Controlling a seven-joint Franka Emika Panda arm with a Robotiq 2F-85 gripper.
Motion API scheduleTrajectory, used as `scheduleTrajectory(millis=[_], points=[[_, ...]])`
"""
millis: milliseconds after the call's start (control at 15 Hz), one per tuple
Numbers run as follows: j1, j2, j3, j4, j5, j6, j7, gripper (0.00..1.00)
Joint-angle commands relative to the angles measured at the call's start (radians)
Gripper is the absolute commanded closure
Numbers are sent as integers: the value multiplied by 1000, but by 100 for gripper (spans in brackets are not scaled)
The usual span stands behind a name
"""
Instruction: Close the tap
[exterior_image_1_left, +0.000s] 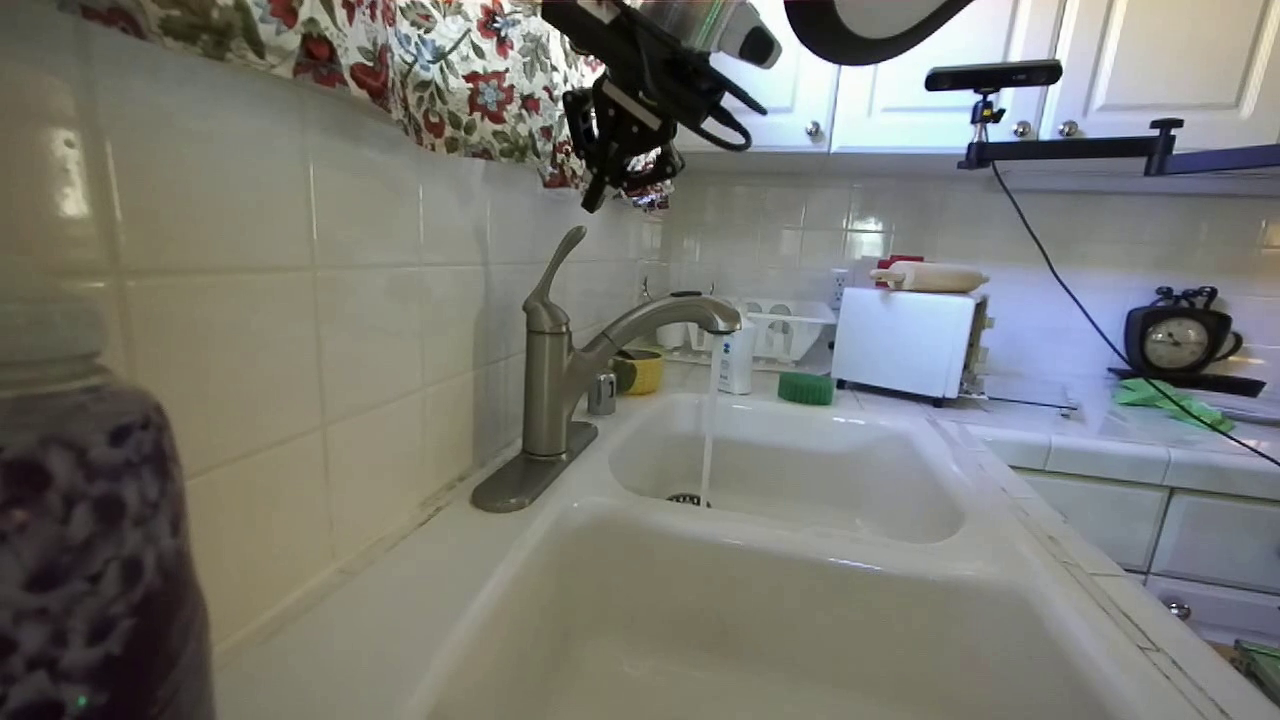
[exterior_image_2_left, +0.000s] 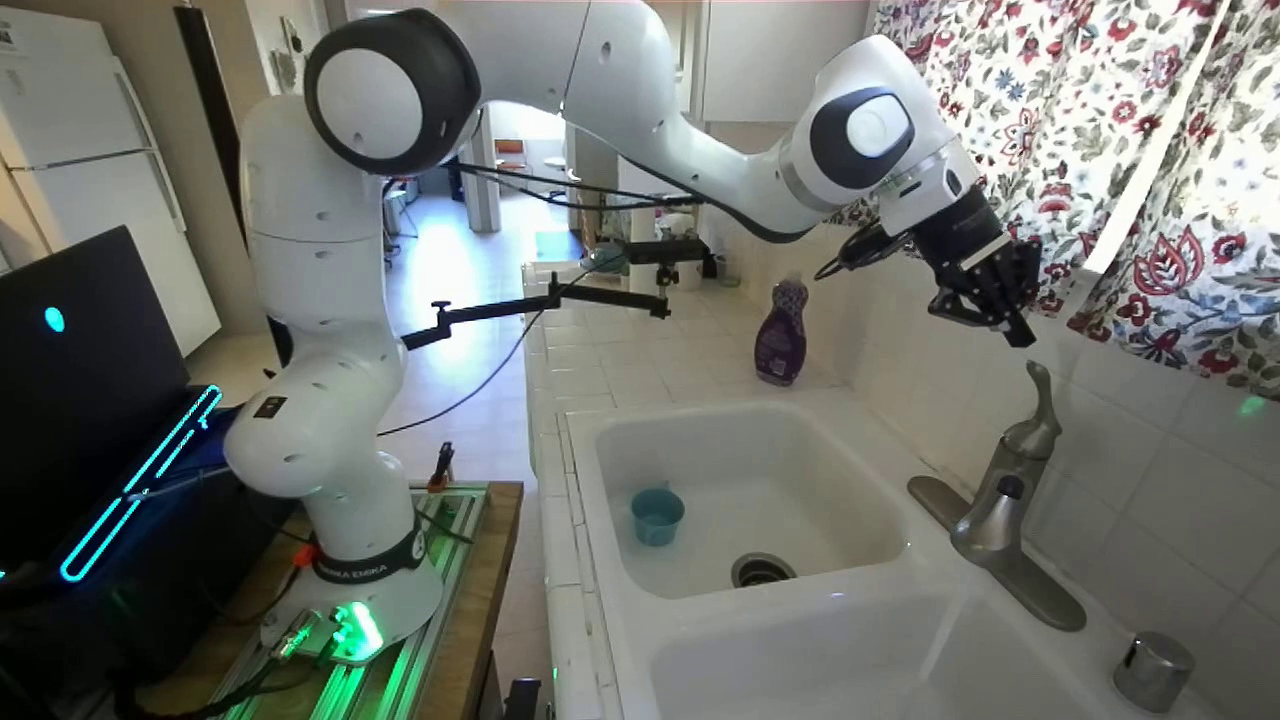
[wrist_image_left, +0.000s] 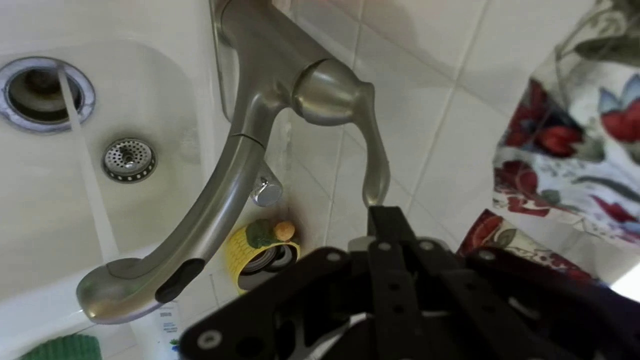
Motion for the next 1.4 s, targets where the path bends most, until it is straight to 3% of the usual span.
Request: scheduleTrajectory(millis=[0, 600, 1333], points=[[53, 84, -56, 92, -35, 38, 68, 100], [116, 159, -148, 134, -22, 122, 77, 100], [136, 114, -166, 42, -1, 104, 82, 100]])
